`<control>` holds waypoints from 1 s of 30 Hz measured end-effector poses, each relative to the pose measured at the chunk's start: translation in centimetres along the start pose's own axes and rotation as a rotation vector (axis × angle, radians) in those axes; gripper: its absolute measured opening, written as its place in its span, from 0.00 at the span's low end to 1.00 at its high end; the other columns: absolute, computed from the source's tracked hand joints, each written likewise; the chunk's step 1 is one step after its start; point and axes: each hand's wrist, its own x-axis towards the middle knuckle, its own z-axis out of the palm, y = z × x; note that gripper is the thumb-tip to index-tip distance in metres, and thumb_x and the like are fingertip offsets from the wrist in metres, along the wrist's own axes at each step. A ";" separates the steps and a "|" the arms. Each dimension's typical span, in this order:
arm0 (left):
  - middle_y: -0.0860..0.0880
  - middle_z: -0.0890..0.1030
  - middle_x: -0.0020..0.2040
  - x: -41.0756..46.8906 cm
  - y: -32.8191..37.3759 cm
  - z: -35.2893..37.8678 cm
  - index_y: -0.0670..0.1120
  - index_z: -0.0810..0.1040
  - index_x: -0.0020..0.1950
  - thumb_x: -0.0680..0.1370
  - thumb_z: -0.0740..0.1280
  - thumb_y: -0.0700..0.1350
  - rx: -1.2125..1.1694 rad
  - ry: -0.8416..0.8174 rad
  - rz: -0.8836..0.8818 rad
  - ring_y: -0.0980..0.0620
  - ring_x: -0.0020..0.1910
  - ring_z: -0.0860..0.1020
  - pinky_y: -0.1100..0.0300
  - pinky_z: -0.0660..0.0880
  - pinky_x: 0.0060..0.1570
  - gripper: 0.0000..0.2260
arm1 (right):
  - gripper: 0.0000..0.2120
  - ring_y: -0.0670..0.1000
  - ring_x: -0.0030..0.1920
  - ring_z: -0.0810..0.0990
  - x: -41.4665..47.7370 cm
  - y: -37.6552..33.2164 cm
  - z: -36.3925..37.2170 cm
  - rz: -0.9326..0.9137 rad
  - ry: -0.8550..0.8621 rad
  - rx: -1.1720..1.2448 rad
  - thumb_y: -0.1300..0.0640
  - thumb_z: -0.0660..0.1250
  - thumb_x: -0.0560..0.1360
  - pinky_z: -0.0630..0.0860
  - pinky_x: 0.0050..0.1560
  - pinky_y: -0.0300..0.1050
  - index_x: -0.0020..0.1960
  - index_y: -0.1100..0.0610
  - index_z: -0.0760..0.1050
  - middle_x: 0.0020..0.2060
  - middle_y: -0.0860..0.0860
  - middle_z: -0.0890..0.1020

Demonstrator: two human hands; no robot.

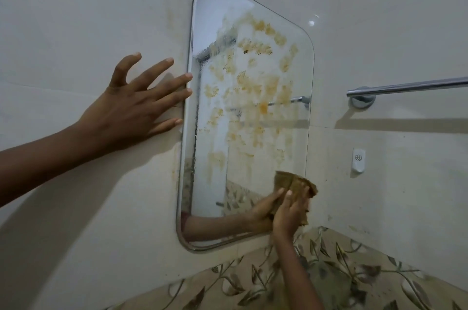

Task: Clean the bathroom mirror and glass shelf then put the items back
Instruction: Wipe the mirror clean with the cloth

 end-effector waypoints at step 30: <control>0.47 0.59 0.77 -0.1 0.2 -0.3 0.47 0.58 0.76 0.83 0.45 0.51 -0.122 0.018 -0.015 0.43 0.76 0.57 0.47 0.42 0.72 0.22 | 0.21 0.52 0.77 0.43 -14.7 -6.8 1.5 -0.772 -0.505 0.075 0.46 0.49 0.80 0.35 0.74 0.45 0.73 0.39 0.56 0.76 0.38 0.51</control>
